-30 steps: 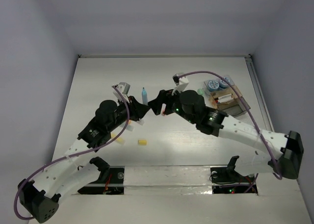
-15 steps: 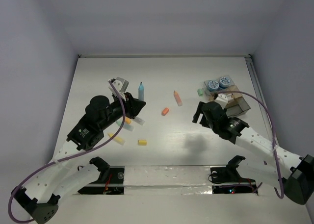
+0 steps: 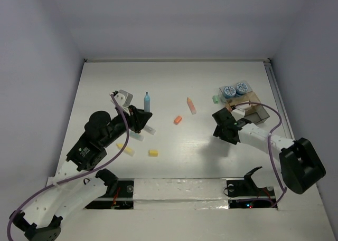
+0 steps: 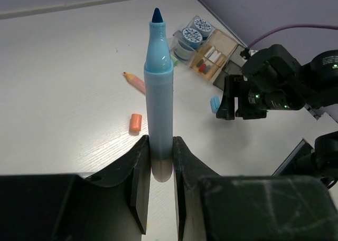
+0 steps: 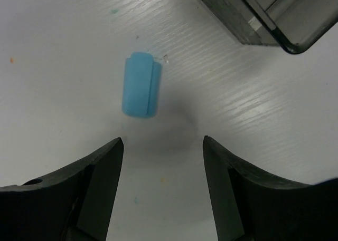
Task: Sort the stationery into containers
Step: Pick up the pen cap from the center of the board, then place the pen cap at the center of the board.
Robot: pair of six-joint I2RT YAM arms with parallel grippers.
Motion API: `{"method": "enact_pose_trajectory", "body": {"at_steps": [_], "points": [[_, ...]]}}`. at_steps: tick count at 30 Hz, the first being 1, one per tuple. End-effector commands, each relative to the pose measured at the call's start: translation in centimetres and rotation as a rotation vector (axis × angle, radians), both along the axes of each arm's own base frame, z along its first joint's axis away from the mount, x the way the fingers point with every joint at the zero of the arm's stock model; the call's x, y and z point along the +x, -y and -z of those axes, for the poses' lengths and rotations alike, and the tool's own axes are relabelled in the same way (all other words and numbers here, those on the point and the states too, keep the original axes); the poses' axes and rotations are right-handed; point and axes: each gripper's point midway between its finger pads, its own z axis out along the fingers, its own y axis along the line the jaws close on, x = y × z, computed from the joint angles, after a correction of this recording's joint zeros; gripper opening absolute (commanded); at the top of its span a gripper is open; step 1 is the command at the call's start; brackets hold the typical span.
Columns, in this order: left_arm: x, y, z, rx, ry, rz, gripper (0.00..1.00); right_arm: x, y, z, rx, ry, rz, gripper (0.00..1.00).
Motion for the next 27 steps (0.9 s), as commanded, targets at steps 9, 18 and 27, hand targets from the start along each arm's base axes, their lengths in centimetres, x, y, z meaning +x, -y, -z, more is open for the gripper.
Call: {"method": "enact_pose_trajectory", "body": {"at_steps": [9,18,27], "points": [[0.0,-0.3,-1.1,-0.016,0.054,-0.008,0.0,6.0,-0.2,-0.2,0.007,0.086,0.03,0.62],[0.5,-0.4,-0.7,-0.003,0.043,-0.022,0.0,6.3,-7.6,-0.4,0.058,0.059,-0.372,0.14],[1.8,-1.4,0.0,0.019,0.026,-0.094,0.0,1.1,-17.5,-0.3,-0.03,-0.036,-0.948,0.16]]}}
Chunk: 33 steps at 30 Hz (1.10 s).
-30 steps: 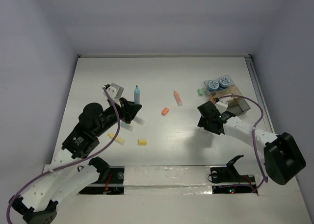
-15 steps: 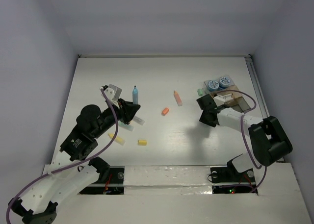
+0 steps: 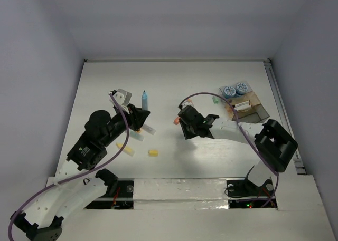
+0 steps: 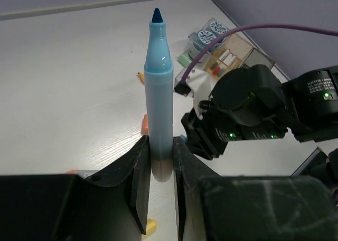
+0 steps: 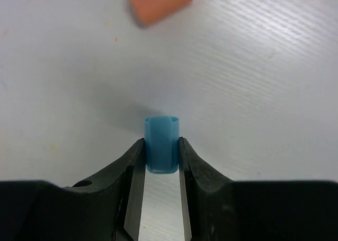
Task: Sort the stationery into containers
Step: Place the pen cap at the center of the board, then close the pen cap on the pen.
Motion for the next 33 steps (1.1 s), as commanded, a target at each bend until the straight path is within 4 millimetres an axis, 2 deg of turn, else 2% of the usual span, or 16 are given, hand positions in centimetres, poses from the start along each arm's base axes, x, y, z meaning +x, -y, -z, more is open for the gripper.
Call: {"method": "enact_pose_trajectory", "body": {"at_steps": [1,3,5,9,11,12,13,15,16,18,20,21,23,24,29,33], "points": [[0.9,-0.6,-0.4,0.002,0.025,-0.042,0.0,-1.4,-0.5,1.2,-0.046,-0.034,-0.184,0.17],[1.1,-0.7,-0.2,0.005,0.021,-0.048,0.0,-2.0,-1.3,1.8,-0.016,-0.065,-0.222,0.18],[1.4,-0.7,0.0,0.009,0.012,-0.054,0.0,-2.6,-2.0,2.0,-0.003,-0.08,-0.277,0.24],[1.6,-0.9,0.1,0.01,0.011,-0.062,0.0,-2.5,-1.9,2.9,-0.051,-0.119,-0.272,0.35],[1.6,-0.9,0.0,0.007,0.013,-0.059,0.0,-2.0,-1.4,2.7,-0.078,-0.102,-0.246,0.53],[1.6,-0.8,0.1,0.008,0.012,-0.059,0.0,-1.8,-1.3,2.7,-0.086,-0.097,-0.238,0.54],[1.6,-0.8,0.0,0.006,0.014,-0.059,0.0,-1.6,-1.2,1.8,-0.079,-0.074,-0.232,0.6],[1.8,-1.0,0.1,0.009,0.013,-0.07,0.0,-1.5,-1.0,0.7,-0.065,-0.05,-0.218,0.65],[1.8,-1.0,0.1,0.009,0.012,-0.068,0.0,-1.7,-1.4,0.0,-0.046,-0.037,-0.225,0.71],[1.9,-1.0,0.1,0.009,0.012,-0.067,0.0,-2.3,-2.4,-2.0,0.036,-0.008,-0.231,0.76],[2.0,-1.2,0.1,0.009,0.012,-0.076,0.0,-3.9,-4.6,-3.5,0.148,-0.001,-0.267,0.78],[2.0,-1.2,0.1,0.009,0.012,-0.076,0.0,-4.8,-4.8,-3.0,0.168,-0.018,-0.276,0.78],[2.2,-1.4,0.1,0.007,0.013,-0.087,0.0,-6.4,-6.9,-3.2,0.262,-0.035,-0.298,0.8],[2.2,-1.4,0.1,0.007,0.013,-0.087,0.0,-7.4,-7.3,-2.5,0.28,-0.065,-0.312,0.8],[2.2,-1.3,0.2,0.01,0.009,-0.084,0.0,-8.0,-8.3,-1.1,0.332,-0.126,-0.263,0.8],[2.3,-1.6,0.2,0.009,0.01,-0.094,0.0,-7.8,-7.8,0.2,0.295,-0.142,-0.224,0.8]]}}
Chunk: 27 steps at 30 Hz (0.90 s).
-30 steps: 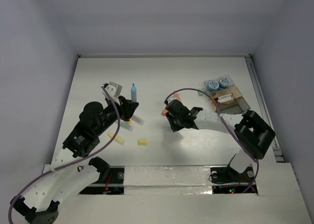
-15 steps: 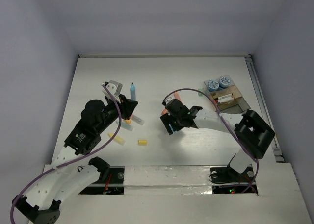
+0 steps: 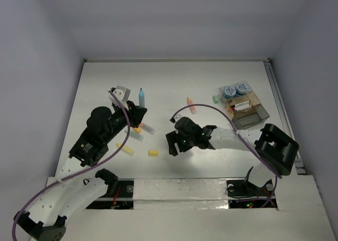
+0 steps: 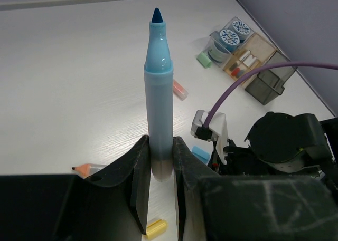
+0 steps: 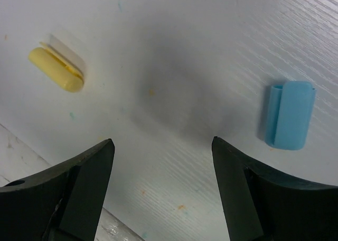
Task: Sort the stationery into containers
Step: Close the pen cap on the pen.
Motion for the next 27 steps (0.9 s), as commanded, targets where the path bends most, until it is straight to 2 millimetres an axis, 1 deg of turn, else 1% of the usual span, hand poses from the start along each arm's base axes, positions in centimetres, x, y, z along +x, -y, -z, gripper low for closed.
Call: {"method": "enact_pose_trajectory", "body": {"at_steps": [1,2,4,5,6,14,17,21,25,27], "points": [[0.4,-0.2,-0.9,-0.014,0.045,-0.011,0.0,0.7,-0.7,-0.1,0.039,0.0,0.061,0.8],[0.4,-0.2,-1.0,-0.015,0.046,-0.011,0.0,0.7,-0.3,0.1,0.021,-0.005,0.078,0.8],[0.4,-0.2,-0.9,-0.014,0.044,-0.01,0.0,1.5,0.6,0.4,-0.02,0.023,0.129,0.8],[0.4,-0.2,-1.0,-0.015,0.046,-0.01,0.0,1.4,1.3,1.0,-0.052,0.008,0.153,0.8],[0.4,-0.2,-1.0,-0.015,0.046,-0.007,0.0,1.8,1.5,0.9,-0.065,0.023,0.177,0.8],[0.4,0.0,-0.7,-0.012,0.039,-0.002,0.0,2.8,3.8,2.1,-0.184,0.048,0.289,0.81],[0.4,0.0,-0.6,-0.012,0.035,0.001,0.0,3.0,3.8,2.1,-0.176,0.058,0.3,0.82],[0.6,-0.2,-0.6,-0.011,0.034,-0.008,0.0,4.1,4.7,1.9,-0.169,0.077,0.354,0.82],[0.6,-0.1,-0.5,-0.011,0.03,-0.006,0.0,4.9,4.7,1.8,-0.157,0.092,0.379,0.82],[0.6,0.0,-0.4,-0.009,0.028,-0.002,0.0,5.8,5.1,1.9,-0.152,0.098,0.406,0.82]]}}
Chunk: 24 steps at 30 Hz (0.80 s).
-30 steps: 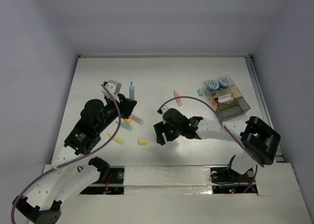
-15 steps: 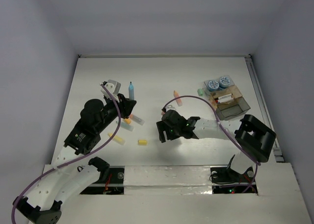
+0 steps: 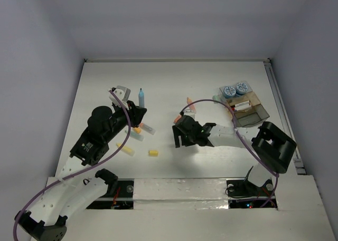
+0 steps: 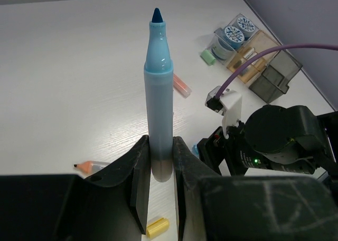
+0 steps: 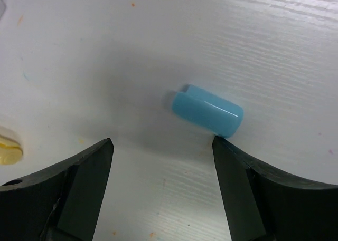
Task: Sort the stationery into containers
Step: Close the pen cap on the pen.
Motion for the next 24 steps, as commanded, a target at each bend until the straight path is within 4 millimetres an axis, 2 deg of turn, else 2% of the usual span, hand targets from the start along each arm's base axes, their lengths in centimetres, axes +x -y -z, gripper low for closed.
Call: {"method": "enact_pose_trajectory", "body": {"at_steps": [1,3,12,18,20,24], "points": [[0.3,0.2,-1.0,-0.017,0.04,0.007,0.0,1.6,1.1,0.3,-0.022,0.035,0.067,0.82],[0.2,0.1,-1.1,-0.019,0.045,0.005,0.0,2.6,1.3,0.3,-0.022,0.041,0.086,0.82],[0.1,0.3,-1.0,-0.019,0.042,0.016,0.0,4.4,0.5,0.4,-0.035,0.049,0.096,0.81],[0.0,0.4,-1.2,-0.024,0.047,0.025,0.0,4.8,1.3,0.8,-0.117,0.04,0.112,0.71],[-0.1,0.4,-1.3,-0.026,0.05,0.028,0.0,4.9,1.4,0.9,-0.134,0.038,0.114,0.64],[-0.2,0.4,-1.4,-0.028,0.053,0.031,0.0,5.1,1.8,1.3,-0.178,0.033,0.123,0.61]]}}
